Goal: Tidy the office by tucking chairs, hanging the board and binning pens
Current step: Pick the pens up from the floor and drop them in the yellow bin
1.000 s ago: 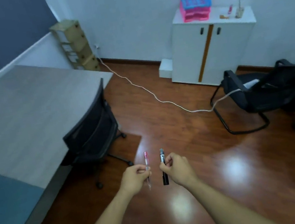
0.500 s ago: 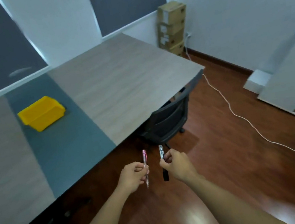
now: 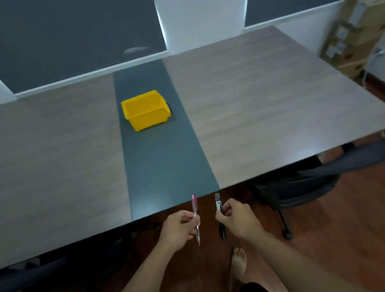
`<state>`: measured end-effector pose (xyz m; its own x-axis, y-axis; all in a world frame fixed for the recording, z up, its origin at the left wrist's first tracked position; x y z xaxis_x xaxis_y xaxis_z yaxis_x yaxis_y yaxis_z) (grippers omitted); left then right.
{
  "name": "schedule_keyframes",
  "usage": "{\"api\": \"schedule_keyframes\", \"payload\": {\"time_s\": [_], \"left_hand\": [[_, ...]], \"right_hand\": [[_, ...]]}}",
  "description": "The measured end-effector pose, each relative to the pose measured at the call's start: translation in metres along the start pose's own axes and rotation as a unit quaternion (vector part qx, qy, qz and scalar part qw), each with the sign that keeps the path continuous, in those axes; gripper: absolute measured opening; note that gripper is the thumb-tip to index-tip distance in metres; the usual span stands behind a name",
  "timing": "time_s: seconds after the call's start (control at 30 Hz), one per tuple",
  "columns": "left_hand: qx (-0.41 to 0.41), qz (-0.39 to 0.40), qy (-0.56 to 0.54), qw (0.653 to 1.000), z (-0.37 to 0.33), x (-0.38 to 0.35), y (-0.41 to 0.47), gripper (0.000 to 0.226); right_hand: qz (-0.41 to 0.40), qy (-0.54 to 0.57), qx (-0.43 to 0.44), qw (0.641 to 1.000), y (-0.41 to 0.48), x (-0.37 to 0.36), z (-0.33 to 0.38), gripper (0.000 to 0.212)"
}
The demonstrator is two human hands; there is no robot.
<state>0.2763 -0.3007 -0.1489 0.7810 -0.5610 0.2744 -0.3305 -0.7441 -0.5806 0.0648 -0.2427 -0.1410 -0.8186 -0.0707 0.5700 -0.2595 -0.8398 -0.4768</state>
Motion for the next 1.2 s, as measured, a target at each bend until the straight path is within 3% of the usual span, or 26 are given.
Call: {"api": "schedule_keyframes", "payload": {"time_s": [0.33, 0.63, 1.03, 1.2], "left_hand": [[0.046, -0.069, -0.057, 0.995, -0.010, 0.078, 0.078, 0.017], [0.065, -0.081, -0.091, 0.990, -0.001, 0.122, 0.138, 0.016], [0.051, -0.041, -0.093, 0.993, -0.030, 0.236, 0.252, 0.009], [0.037, -0.023, -0.117, 0.992, -0.052, 0.283, 0.287, 0.025]], "right_hand": [[0.075, -0.050, 0.024, 0.996, 0.131, -0.012, 0.057, 0.026], [0.123, -0.082, 0.038, 0.988, 0.204, -0.032, 0.114, 0.022], [0.069, -0.063, -0.024, 0.995, 0.301, -0.053, 0.197, 0.023], [0.027, -0.024, -0.034, 0.999, 0.333, -0.053, 0.231, 0.026]]}}
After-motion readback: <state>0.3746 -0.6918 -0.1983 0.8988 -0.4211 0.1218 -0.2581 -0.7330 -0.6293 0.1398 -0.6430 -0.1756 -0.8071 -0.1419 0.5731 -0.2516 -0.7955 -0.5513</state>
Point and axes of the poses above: each hand's wrist, its own y-axis towards the middle knuckle, its own x-axis out of the back of the hand, z = x × y, the point moved 8 cm from there along y, towards the middle knuckle, and after that the axes turned 6 degrees about z, right-handed, at the moved point
